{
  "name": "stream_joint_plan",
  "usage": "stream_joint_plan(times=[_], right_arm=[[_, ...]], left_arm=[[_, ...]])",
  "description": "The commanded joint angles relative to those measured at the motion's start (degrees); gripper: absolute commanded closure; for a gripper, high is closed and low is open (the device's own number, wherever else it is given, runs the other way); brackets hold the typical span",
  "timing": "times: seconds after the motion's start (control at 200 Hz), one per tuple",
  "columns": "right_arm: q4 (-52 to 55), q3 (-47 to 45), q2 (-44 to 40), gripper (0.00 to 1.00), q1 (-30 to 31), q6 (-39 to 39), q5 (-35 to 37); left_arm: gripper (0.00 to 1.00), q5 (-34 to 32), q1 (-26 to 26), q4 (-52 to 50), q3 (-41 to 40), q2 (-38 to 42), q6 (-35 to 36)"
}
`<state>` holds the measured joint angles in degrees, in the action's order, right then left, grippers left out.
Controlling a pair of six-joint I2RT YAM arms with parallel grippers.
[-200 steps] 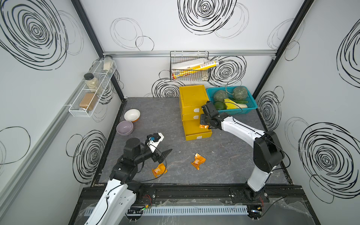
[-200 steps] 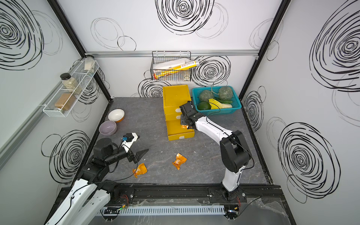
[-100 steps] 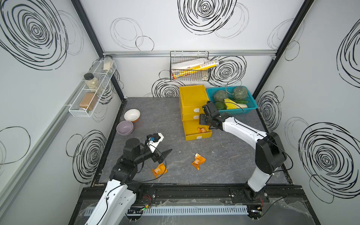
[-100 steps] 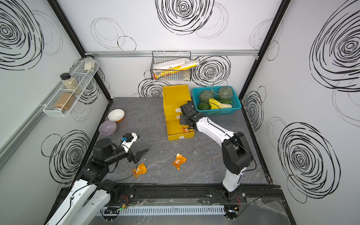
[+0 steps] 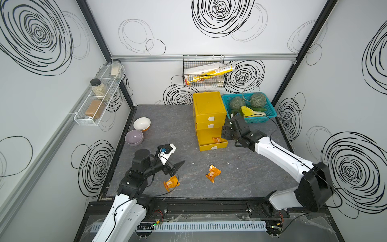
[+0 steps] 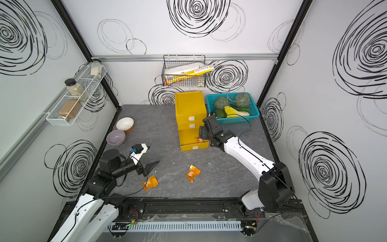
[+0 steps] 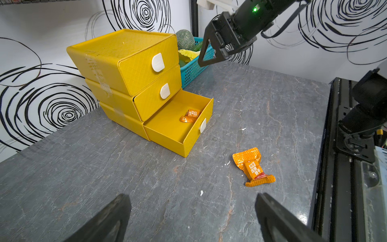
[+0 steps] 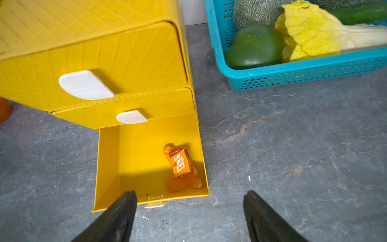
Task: Place the cookies into the drawer by color
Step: Pick up the cookie at the center of the board.
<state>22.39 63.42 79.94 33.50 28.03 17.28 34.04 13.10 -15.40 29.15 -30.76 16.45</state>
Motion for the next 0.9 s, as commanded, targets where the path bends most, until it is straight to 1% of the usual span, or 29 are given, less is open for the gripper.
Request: stream_joint_plan(times=[0.0, 0.065, 0.12, 0.19, 0.24, 0.365, 0.481, 0.601, 0.681, 0.821, 0.891], right_arm=[[-0.48, -2.45, -5.03, 0.12, -0.27, -3.67, 2.13], [-0.34, -4.06, -7.86, 0.10, -0.27, -5.23, 2.85], [-0.30, -5.42, -10.62, 0.06, -0.27, -6.85, 3.61], [-1.86, -8.26, -14.61, 0.05, -0.27, -10.31, 3.90], [-2.83, -10.15, -17.53, 0.03, -0.27, -13.11, 4.17], [-3.09, -12.92, -24.61, 0.00, -0.27, -18.31, 4.42], [-5.56, -17.25, -31.23, 0.00, -0.27, -23.20, 4.03], [-5.96, -20.69, -36.78, 0.00, -0.27, -25.46, 1.89], [-6.17, -23.17, -39.64, 0.00, -0.27, -27.44, 0.44], [-5.69, -26.43, -43.64, 0.00, -0.27, -28.16, 0.77], [-7.55, -28.70, -46.98, 0.00, -0.27, -28.58, 0.64]], left_arm=[[0.01, 0.75, -0.07, 0.93, 0.64, 0.46, 0.99], [0.01, 0.86, -0.27, 0.71, 1.17, -0.03, 0.77], [0.01, 0.47, -0.12, -0.20, 1.80, -0.21, 1.66], [0.01, -0.34, -0.08, -0.69, 1.86, 0.06, 3.20], [0.01, -0.79, -0.18, -0.64, 1.84, -0.08, 3.71], [0.01, -1.53, -0.28, -2.92, 3.23, -1.12, 6.17], [0.01, -1.96, 0.43, -6.09, 3.67, -1.59, 10.45], [0.01, -2.97, 1.49, -11.10, 4.67, -3.18, 14.64], [0.01, -4.03, 2.66, -14.12, 4.44, -3.55, 18.99], [0.01, -5.04, 3.74, -19.41, 4.91, -6.14, 25.59], [0.01, -5.33, 4.87, -23.10, 5.22, -6.91, 29.64]])
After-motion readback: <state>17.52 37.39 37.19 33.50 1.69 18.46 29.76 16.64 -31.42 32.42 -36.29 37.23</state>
